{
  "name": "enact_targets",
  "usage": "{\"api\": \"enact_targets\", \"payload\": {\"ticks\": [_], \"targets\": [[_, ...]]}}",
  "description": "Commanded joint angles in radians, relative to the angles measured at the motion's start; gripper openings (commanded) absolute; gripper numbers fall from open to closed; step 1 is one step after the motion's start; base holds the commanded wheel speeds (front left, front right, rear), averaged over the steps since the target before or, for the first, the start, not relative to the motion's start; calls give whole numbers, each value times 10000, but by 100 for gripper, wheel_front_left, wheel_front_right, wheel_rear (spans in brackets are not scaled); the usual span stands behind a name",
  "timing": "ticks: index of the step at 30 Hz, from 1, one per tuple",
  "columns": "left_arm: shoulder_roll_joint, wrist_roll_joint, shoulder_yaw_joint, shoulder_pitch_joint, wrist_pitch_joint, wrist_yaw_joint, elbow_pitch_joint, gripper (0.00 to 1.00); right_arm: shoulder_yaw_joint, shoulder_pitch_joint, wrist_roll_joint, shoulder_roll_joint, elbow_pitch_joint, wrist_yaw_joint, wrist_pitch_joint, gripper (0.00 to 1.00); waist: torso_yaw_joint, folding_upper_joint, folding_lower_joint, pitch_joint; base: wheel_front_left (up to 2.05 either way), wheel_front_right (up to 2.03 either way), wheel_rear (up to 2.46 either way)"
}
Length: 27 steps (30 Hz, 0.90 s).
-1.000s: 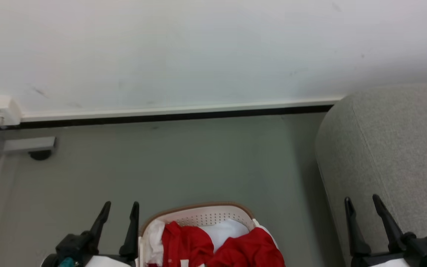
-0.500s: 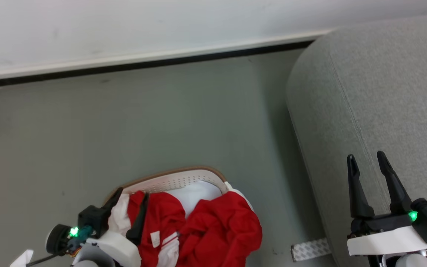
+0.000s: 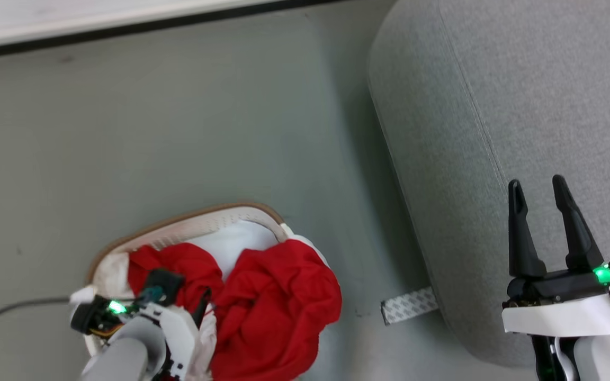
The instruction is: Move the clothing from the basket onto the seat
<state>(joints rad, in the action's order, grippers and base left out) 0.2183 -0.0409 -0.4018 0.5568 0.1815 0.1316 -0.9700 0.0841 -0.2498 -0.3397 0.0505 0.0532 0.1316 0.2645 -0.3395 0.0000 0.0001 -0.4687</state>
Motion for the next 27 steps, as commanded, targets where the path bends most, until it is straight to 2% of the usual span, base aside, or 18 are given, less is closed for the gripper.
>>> {"api": "enact_targets", "payload": {"ticks": [1, 8, 14, 27], "targets": [[102, 43, -219, 311, -236, -19, -286, 100, -21, -204, -98, 2, -60, -17, -3, 100, -238, 0, -1, -363, 0, 0, 0], [471, 443, -1556, 1521, -1176, -19, -1770, 100, 167, -626, -515, 2, -213, -17, -3, 100, -590, 0, -1, -1159, 0, 0, 0], [771, 790, -2145, 2186, -1874, -19, -2563, 100, 207, -868, -744, 2, -348, -17, -3, 100, -863, 0, -1, -1829, 0, 0, 0], [1033, 1222, -3531, 2796, -2985, -19, -3095, 100, 414, -1362, -1248, 0, -474, -17, -3, 100, -1263, 0, -1, -3088, 0, 0, 0]]}}
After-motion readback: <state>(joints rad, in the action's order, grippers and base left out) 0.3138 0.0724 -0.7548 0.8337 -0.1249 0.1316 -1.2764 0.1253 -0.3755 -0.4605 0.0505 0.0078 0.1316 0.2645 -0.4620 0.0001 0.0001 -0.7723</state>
